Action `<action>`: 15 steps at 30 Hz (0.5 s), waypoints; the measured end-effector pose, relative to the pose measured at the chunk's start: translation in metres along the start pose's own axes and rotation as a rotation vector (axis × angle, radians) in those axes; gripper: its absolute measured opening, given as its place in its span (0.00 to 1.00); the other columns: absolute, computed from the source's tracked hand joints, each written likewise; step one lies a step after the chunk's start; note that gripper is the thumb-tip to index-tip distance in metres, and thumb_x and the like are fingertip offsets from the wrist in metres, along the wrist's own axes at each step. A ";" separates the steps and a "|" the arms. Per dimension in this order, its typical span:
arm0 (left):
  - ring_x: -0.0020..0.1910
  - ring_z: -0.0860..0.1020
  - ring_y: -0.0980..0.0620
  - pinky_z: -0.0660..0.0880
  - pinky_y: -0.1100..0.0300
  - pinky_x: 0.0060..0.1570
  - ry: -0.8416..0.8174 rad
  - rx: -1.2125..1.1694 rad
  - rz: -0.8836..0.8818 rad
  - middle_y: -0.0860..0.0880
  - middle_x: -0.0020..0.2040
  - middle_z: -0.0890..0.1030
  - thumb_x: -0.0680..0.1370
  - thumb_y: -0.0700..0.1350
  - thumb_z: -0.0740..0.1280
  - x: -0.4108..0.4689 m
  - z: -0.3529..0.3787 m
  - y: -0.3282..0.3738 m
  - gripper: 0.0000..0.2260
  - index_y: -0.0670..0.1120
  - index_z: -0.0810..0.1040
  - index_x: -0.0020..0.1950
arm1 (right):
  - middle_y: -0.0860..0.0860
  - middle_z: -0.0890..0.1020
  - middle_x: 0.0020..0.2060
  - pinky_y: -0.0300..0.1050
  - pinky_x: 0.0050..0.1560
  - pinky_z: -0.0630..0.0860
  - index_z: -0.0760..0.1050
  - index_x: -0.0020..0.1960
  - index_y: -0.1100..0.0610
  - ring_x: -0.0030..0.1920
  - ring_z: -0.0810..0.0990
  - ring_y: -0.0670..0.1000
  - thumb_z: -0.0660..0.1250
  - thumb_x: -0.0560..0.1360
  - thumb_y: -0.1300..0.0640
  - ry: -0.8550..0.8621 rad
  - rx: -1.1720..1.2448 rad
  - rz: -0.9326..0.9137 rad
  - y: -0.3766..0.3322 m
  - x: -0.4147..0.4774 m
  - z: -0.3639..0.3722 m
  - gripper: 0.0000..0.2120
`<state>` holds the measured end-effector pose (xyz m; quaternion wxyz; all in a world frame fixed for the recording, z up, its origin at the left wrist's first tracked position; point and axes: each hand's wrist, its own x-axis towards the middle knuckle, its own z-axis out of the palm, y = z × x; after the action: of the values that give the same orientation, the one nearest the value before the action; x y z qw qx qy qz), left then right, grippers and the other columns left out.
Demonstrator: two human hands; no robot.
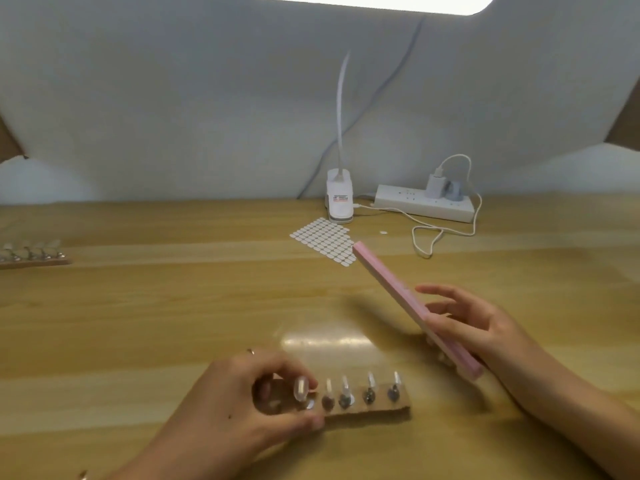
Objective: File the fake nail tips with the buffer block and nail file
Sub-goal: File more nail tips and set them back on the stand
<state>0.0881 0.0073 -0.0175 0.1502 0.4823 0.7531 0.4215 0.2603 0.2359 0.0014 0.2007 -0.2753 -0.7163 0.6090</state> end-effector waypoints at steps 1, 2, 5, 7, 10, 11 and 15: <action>0.38 0.80 0.59 0.72 0.73 0.38 0.003 -0.018 0.007 0.60 0.40 0.82 0.58 0.61 0.78 -0.003 -0.001 0.000 0.14 0.63 0.84 0.42 | 0.61 0.81 0.52 0.39 0.33 0.79 0.78 0.60 0.50 0.35 0.82 0.47 0.70 0.68 0.56 -0.003 -0.003 0.002 0.000 -0.001 0.000 0.20; 0.41 0.81 0.59 0.73 0.74 0.41 -0.004 -0.048 0.023 0.59 0.41 0.82 0.58 0.64 0.77 -0.005 -0.004 0.000 0.14 0.63 0.84 0.40 | 0.61 0.81 0.52 0.39 0.33 0.79 0.78 0.60 0.50 0.35 0.82 0.47 0.69 0.67 0.56 -0.002 -0.002 0.005 -0.001 -0.001 -0.001 0.20; 0.43 0.81 0.61 0.73 0.75 0.41 -0.022 -0.081 0.099 0.60 0.40 0.83 0.59 0.66 0.72 -0.007 -0.007 -0.004 0.13 0.62 0.85 0.37 | 0.61 0.80 0.54 0.39 0.34 0.78 0.78 0.61 0.51 0.35 0.81 0.47 0.68 0.74 0.62 0.010 -0.030 0.018 -0.003 -0.002 -0.001 0.16; 0.41 0.80 0.63 0.73 0.75 0.40 -0.014 0.007 0.193 0.60 0.39 0.83 0.63 0.65 0.72 -0.008 -0.006 -0.006 0.09 0.62 0.85 0.36 | 0.61 0.80 0.54 0.40 0.34 0.78 0.78 0.60 0.51 0.35 0.81 0.47 0.66 0.76 0.64 0.011 -0.059 0.014 -0.003 -0.002 0.000 0.15; 0.38 0.73 0.65 0.69 0.75 0.39 0.101 0.341 0.428 0.65 0.41 0.80 0.72 0.57 0.70 -0.007 -0.006 -0.004 0.06 0.60 0.84 0.37 | 0.62 0.80 0.52 0.40 0.34 0.76 0.79 0.60 0.50 0.35 0.80 0.48 0.65 0.77 0.66 0.017 -0.097 -0.012 -0.003 -0.004 0.001 0.16; 0.39 0.71 0.64 0.68 0.71 0.40 0.141 0.409 0.502 0.65 0.42 0.80 0.73 0.56 0.68 -0.009 -0.006 -0.003 0.07 0.60 0.84 0.38 | 0.61 0.80 0.50 0.40 0.34 0.76 0.79 0.60 0.50 0.35 0.79 0.48 0.64 0.78 0.66 0.019 -0.112 -0.029 -0.004 -0.005 0.001 0.16; 0.39 0.78 0.64 0.72 0.70 0.40 0.280 0.066 0.308 0.64 0.40 0.83 0.69 0.58 0.72 -0.012 -0.009 0.014 0.04 0.62 0.85 0.42 | 0.53 0.81 0.45 0.38 0.38 0.78 0.81 0.58 0.46 0.37 0.80 0.50 0.66 0.75 0.62 0.036 -0.130 -0.227 -0.013 -0.010 0.002 0.16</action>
<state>0.0968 -0.0050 -0.0028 -0.0383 0.5332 0.6974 0.4774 0.2642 0.2263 0.0146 0.2629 -0.2160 -0.7770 0.5296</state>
